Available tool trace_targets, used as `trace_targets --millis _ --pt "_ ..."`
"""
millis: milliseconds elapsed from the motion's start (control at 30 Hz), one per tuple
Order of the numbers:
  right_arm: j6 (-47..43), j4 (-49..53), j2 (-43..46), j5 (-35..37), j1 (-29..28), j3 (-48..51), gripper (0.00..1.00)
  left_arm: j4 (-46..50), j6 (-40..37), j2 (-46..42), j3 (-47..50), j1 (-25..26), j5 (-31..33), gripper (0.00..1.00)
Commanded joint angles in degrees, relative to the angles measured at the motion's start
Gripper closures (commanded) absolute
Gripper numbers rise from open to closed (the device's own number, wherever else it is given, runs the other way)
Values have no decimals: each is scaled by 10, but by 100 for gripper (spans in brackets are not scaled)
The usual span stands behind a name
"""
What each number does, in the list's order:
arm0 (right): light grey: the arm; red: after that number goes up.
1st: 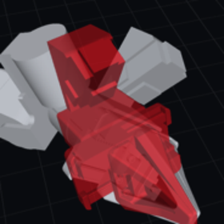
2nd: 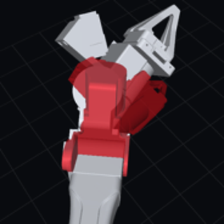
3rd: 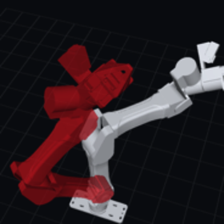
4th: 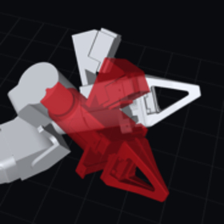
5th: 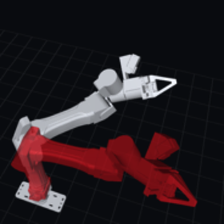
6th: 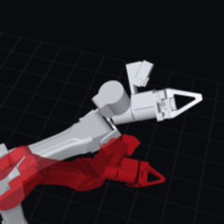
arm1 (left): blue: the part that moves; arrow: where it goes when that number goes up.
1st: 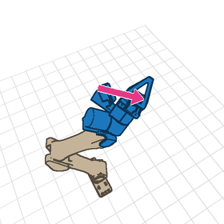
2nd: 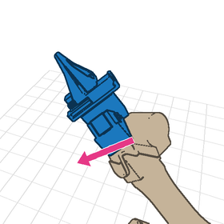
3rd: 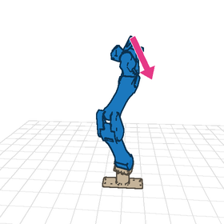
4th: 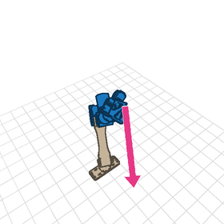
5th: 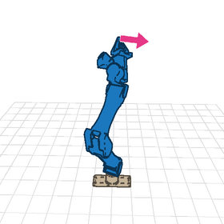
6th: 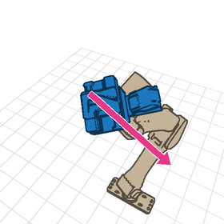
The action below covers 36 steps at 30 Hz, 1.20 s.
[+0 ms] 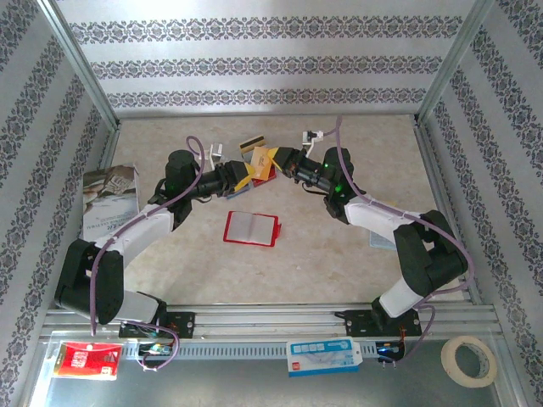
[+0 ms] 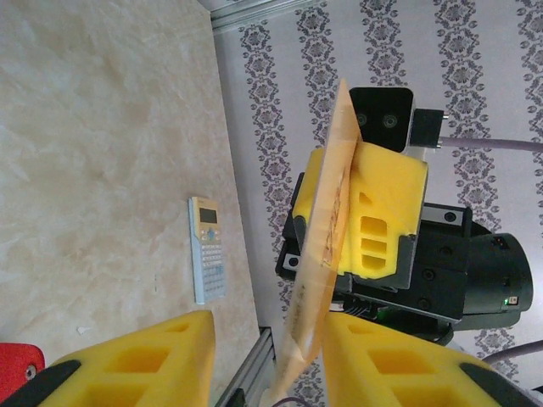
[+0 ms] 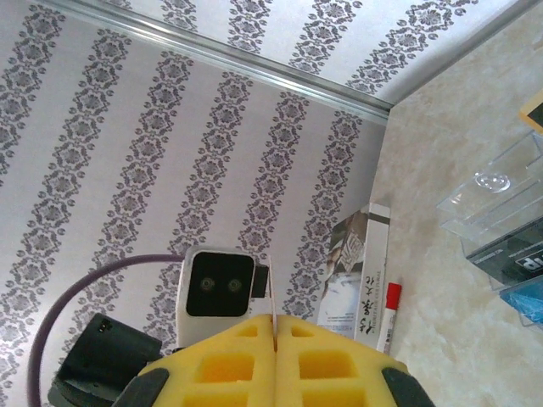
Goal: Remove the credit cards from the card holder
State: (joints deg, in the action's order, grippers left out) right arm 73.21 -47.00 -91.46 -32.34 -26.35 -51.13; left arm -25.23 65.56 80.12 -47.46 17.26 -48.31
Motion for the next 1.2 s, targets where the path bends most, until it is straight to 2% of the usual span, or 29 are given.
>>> trace_targets --millis 0,167,367,433,533,633,733,833,933,1067,1167 --pt "16 -39 -11 5 3 0 100 -74 26 -2 3 7 8 67" --pt "22 -49 -13 9 2 8 100 -106 35 12 1 13 11 82" --pt "22 -49 -17 8 2 4 99 -100 19 12 7 19 23 98" --pt "18 -42 -21 3 5 2 94 -97 8 9 9 20 29 100" --pt "-14 -3 -16 1 10 4 73 -67 -28 4 5 20 45 100" --pt "-63 79 0 9 12 12 55 21 -107 2 -17 18 80 100" --pt "-103 160 22 27 13 25 46 139 -219 11 -59 18 128 100" --pt "-136 223 48 47 13 44 38 228 -338 35 -108 16 176 100" --pt "-154 260 75 78 12 67 32 277 -453 63 -150 15 217 100" --pt "-178 304 98 105 12 69 28 329 -582 100 -213 15 251 100" --pt "-193 319 104 113 12 67 19 376 -659 133 -272 13 276 100"
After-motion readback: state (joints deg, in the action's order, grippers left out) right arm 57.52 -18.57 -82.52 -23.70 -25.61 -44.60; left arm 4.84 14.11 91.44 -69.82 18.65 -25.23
